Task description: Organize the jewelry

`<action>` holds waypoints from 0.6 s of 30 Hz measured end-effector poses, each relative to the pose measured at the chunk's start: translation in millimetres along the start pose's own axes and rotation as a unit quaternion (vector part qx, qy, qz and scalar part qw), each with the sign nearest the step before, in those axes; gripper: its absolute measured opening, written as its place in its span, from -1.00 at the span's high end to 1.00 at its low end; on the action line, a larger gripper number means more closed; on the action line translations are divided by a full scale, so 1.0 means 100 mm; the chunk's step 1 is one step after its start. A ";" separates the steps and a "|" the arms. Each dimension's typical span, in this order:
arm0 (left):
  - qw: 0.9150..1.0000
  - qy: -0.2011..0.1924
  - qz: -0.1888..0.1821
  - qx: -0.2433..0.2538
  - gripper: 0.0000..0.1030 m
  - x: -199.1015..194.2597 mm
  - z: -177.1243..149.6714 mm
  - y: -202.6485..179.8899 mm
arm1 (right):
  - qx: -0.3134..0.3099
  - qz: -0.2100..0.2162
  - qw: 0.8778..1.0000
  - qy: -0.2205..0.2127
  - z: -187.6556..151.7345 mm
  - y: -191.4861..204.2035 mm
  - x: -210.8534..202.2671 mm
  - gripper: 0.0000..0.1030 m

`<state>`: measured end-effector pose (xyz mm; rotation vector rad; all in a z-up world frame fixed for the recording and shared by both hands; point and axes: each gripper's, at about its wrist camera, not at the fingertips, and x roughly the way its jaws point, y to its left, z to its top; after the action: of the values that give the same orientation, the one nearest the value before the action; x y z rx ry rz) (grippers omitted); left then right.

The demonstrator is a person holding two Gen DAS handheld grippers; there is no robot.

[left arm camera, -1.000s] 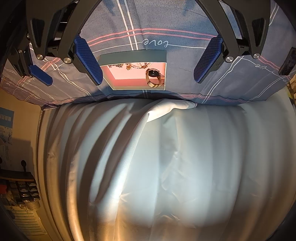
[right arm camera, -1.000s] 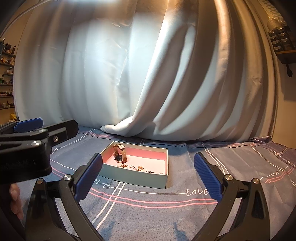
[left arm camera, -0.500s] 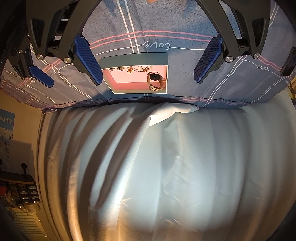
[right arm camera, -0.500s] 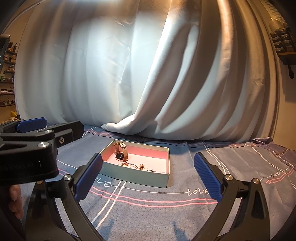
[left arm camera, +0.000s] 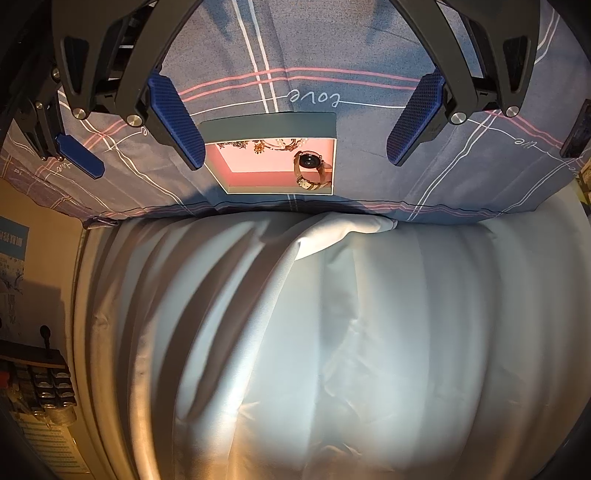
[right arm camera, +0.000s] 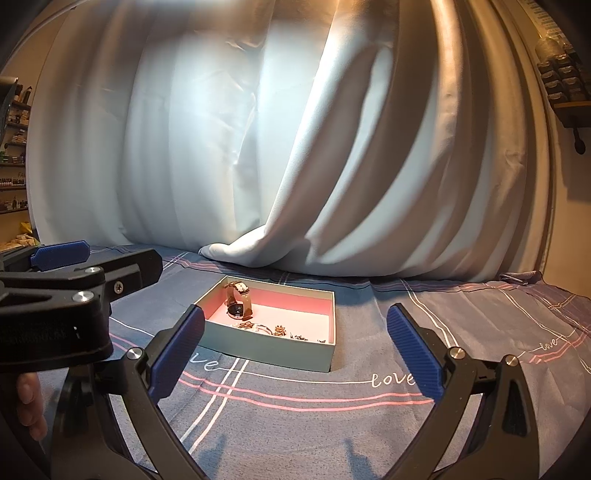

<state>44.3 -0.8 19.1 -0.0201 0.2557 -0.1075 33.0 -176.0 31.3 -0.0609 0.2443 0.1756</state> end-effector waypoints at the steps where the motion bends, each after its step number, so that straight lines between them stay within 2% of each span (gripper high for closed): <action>1: 1.000 0.000 -0.002 0.000 -0.88 0.00 0.00 0.00 | 0.000 0.001 1.000 0.000 0.00 0.00 0.00 -0.89; 10: 1.000 0.002 -0.008 0.004 -0.88 0.00 -0.01 -0.04 | -0.002 0.004 1.000 0.003 -0.02 0.02 0.00 -0.89; 15: 1.000 0.012 -0.018 0.002 -0.88 0.02 -0.02 -0.05 | -0.002 0.004 1.000 0.004 -0.03 0.02 0.00 -0.89; 18: 1.000 0.021 -0.011 -0.004 -0.88 0.05 -0.03 -0.05 | -0.003 0.007 1.000 0.007 -0.04 0.03 0.01 -0.89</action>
<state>47.3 -6.5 14.8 -0.0292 0.2985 -0.1285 32.6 -173.7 27.2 -0.0665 0.2586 0.1889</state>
